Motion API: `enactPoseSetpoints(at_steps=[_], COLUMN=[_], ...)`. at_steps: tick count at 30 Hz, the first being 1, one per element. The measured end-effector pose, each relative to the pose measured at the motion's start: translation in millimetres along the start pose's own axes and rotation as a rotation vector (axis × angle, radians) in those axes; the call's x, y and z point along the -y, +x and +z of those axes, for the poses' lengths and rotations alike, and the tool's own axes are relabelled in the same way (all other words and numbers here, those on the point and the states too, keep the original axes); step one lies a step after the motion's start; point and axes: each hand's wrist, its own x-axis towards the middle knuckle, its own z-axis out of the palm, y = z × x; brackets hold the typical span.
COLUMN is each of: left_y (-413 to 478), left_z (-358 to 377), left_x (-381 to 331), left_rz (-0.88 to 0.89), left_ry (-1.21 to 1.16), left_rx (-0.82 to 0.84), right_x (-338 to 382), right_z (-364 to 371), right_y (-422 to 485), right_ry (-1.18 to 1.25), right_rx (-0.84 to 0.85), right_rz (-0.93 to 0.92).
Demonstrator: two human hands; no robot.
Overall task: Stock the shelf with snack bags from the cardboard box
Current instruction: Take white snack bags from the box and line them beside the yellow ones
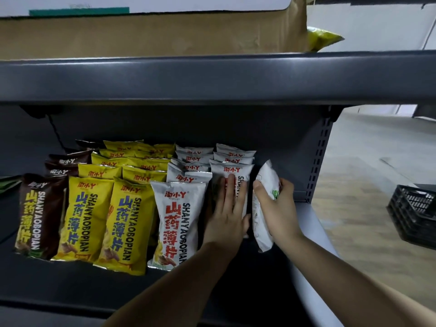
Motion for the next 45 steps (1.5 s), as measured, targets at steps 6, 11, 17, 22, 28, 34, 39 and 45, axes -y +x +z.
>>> enactPoseSetpoints(at_steps=[6, 11, 17, 22, 28, 34, 39, 45], left_y=[-13.5, -38.2, -34.1, -41.7, -42.6, -48.5, -47.5, -43.6], left_z=[-38.0, -70.4, -68.7, -64.4, -67.1, -69.6, -43.6, -29.1], left_x=[-2.0, -18.9, -18.9, -1.4, 5.8, -15.8, -17.4, -19.9], left_rz=[0.171, 0.167, -0.179, -0.342, -0.469, -0.335, -0.381, -0.458], left_ry=[-0.183, -0.553, -0.959, -1.135, -1.32, -0.669, -0.317, -0.34], left_rx=[-0.14, 0.024, 0.132, 0.151, 0.251, 0.021, -0.136, -0.072], right_x=[7.9, 22.1, 18.9, 16.6, 11.7, 4.3, -1.9, -6.7], right_z=[-0.8, -0.5, -7.0, -14.6, -13.2, 19.6, 31.3, 36.6], right_y=[-4.4, -17.4, -34.9, -36.0, -40.0, -36.3, -33.4, -31.7], right_ry=[0.023, 0.1, 0.168, -0.083, 0.008, -0.043, -0.152, -0.271], right_rx=[-0.054, -0.019, 0.226, 0.468, 0.442, 0.291, 0.295, 0.183], right_rz=[-0.016, -0.004, 0.059, 0.108, 0.13, 0.044, 0.029, -0.021])
